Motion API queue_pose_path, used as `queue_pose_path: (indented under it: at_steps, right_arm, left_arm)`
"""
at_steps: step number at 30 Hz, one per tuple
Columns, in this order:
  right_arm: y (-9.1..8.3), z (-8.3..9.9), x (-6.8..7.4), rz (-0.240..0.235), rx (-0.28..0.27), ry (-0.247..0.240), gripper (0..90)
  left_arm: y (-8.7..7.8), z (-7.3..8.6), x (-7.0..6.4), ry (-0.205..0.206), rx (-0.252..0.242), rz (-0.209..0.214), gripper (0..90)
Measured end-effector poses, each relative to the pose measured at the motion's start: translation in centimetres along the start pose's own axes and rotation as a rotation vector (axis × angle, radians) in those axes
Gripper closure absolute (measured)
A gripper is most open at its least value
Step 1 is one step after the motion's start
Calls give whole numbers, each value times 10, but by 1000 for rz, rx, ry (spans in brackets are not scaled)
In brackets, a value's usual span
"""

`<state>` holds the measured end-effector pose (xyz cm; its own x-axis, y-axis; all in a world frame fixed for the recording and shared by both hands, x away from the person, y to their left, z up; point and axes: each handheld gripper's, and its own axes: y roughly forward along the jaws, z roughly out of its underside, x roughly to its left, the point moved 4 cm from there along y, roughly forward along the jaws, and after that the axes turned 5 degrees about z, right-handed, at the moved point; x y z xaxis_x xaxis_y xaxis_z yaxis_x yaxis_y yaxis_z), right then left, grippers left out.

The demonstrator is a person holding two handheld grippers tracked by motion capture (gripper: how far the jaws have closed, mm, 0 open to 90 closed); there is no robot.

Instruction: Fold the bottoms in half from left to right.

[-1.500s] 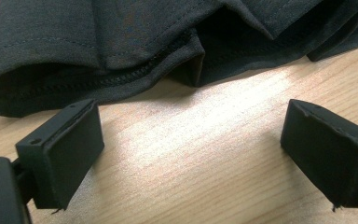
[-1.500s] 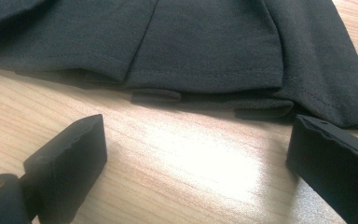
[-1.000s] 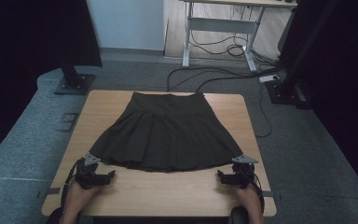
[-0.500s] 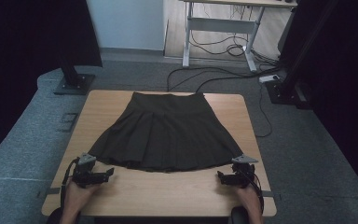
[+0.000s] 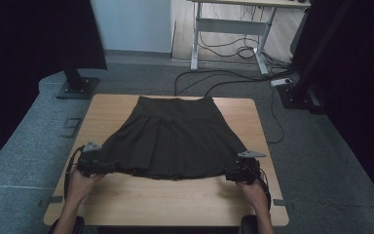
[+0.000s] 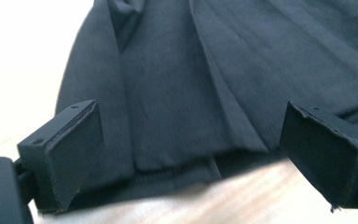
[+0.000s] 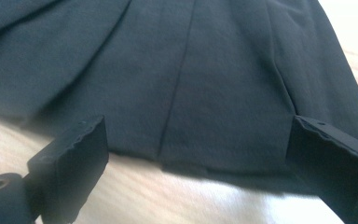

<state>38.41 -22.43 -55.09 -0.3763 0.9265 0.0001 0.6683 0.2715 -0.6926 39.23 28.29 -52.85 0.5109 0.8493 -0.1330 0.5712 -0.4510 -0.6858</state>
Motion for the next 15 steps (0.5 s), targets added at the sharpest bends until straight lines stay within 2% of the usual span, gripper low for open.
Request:
queue_pose_path:
  at_steps: [3, 5, 9, 11, 12, 13, 15]
  right_arm:
    - [3, -7, 3, -1, 11, -2, 70]
    - [7, -18, 8, -10, 5, -16, 70]
    - [13, -31, 12, -11, 1, -31, 70]
    - [18, -37, 12, -13, 6, -30, 68]
    - [21, -40, 12, -10, 6, -29, 69]
    - [21, -40, 12, -10, 6, -29, 69]
    - [29, -46, 14, -16, 16, -30, 72]
  left_arm:
    - [3, -8, 3, 5, -1, -9, 85]
    - [9, -21, 8, 11, -9, -5, 146]
    - [18, -41, 13, 22, -5, -16, 166]
    - [21, -45, 15, 22, -3, -19, 179]
    - [26, -54, 18, 25, 1, -32, 180]
    - [26, -54, 18, 25, 1, -32, 187]
    - [35, -63, 26, 14, 3, -48, 208]
